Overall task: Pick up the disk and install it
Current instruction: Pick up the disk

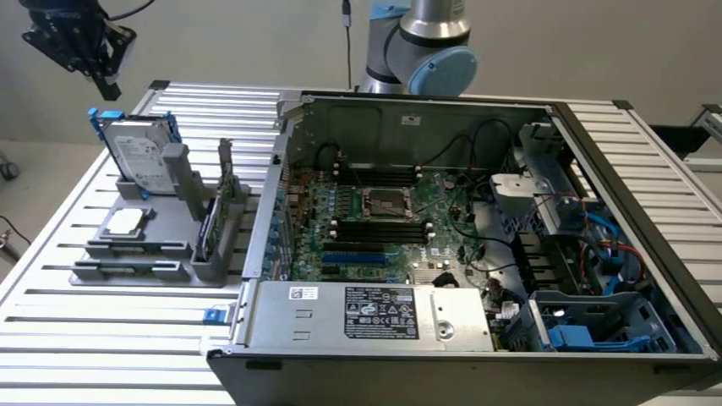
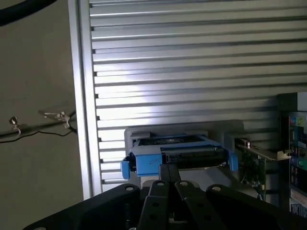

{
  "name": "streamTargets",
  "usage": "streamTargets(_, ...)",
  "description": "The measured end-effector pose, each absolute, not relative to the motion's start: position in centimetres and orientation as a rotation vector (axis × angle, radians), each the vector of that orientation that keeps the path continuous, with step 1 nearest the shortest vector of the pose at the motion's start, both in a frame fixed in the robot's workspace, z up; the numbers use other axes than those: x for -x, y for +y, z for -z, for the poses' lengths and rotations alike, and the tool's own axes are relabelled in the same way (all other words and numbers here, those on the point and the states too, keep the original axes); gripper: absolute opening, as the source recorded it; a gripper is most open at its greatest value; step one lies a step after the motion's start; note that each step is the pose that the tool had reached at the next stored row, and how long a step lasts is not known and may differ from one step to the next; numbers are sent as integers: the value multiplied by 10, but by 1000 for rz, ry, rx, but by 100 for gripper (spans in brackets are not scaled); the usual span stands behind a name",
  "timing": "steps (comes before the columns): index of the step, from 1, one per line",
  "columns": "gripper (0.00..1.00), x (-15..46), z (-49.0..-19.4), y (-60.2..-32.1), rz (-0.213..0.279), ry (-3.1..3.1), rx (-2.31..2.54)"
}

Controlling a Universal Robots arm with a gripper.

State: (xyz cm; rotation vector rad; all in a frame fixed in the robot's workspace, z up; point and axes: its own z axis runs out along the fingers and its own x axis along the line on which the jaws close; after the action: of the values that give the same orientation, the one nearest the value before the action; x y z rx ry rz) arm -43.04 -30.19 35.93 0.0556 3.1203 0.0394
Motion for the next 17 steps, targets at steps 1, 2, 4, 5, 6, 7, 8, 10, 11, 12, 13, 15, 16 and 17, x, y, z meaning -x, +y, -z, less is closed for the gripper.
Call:
streamTargets(1,11,430,-359,-302,-41,3121,-27)
streamTargets(2,11,430,-359,-302,-42,3121,2)
streamTargets(4,11,430,-359,-302,-43,3121,58)
streamTargets(5,11,430,-359,-302,-43,3121,86)
streamTargets(6,11,430,-359,-302,-44,3120,115)
streamTargets(7,11,430,-359,-302,-44,3119,142)
streamTargets(8,11,430,-359,-302,-44,3118,171)
streamTargets(10,11,430,-359,-302,-45,3115,227)
streamTargets(11,11,430,-359,-302,-45,3113,257)
streamTargets(12,11,430,-359,-302,-45,3111,285)
streamTargets(13,11,430,-359,-302,-45,3108,313)
streamTargets(15,11,430,-359,-302,-46,3102,369)
streamTargets(16,11,430,-359,-302,-46,3099,399)
streamTargets(17,11,430,-359,-302,-46,3096,427)
